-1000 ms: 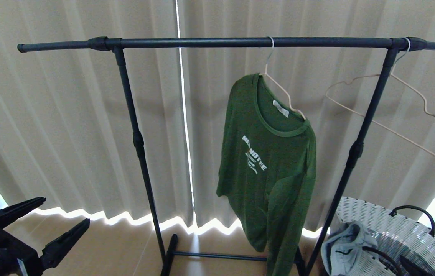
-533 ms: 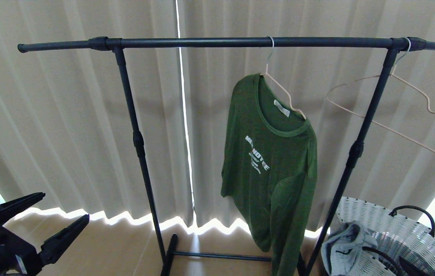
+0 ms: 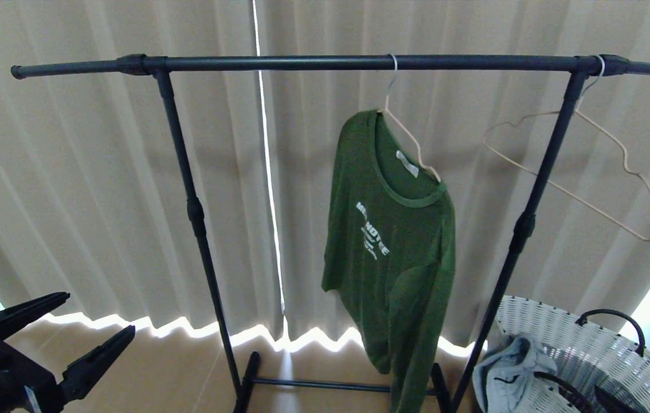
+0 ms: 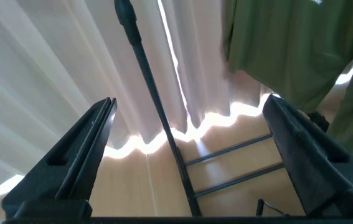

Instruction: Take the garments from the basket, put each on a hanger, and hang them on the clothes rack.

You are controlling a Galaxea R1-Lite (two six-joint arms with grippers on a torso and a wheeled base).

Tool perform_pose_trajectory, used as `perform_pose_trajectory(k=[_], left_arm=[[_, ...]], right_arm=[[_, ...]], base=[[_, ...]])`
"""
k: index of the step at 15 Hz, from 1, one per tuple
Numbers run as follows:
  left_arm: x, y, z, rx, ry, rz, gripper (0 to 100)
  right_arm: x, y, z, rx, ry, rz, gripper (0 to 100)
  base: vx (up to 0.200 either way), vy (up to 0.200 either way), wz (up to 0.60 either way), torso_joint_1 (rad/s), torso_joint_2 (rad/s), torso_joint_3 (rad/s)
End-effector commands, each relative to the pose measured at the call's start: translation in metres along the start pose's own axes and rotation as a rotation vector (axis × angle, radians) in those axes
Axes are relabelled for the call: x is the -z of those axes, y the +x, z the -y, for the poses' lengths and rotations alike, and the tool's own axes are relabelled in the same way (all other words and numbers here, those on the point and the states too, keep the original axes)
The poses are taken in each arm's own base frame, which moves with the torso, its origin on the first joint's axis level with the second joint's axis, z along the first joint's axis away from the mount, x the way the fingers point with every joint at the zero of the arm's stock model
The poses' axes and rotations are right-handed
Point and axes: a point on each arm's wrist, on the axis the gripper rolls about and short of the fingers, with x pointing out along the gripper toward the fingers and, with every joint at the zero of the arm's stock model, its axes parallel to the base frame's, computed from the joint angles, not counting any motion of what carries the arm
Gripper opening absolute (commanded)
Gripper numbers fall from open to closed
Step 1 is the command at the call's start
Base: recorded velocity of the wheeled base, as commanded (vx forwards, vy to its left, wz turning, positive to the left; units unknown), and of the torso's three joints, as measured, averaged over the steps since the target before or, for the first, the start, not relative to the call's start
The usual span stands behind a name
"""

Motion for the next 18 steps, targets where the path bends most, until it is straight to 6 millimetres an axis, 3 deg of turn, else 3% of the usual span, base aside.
perform_pose_trajectory(k=[1, 3, 18], left_arm=[[0.0011, -0.0002, 0.0004, 0.001, 0.000, -0.004, 100], [0.0009, -0.0002, 0.0004, 0.002, 0.000, -0.002, 100], [0.0026, -0.0019, 0.0017, 0.006, 0.002, -0.002, 100]], right_arm=[[0.0003, -0.0002, -0.0002, 0.001, -0.001, 0.001, 100], [0.0008, -0.0006, -0.0002, 0.001, 0.000, 0.004, 100], [0.0017, -0.0012, -0.0005, 0.003, -0.008, 0.010, 100]], base=[[0.000, -0.200, 0.00, 0.012, 0.00, 0.002], [0.000, -0.200, 0.00, -0.002, 0.00, -0.002], [0.000, 0.000, 0.00, -0.010, 0.03, 0.022]])
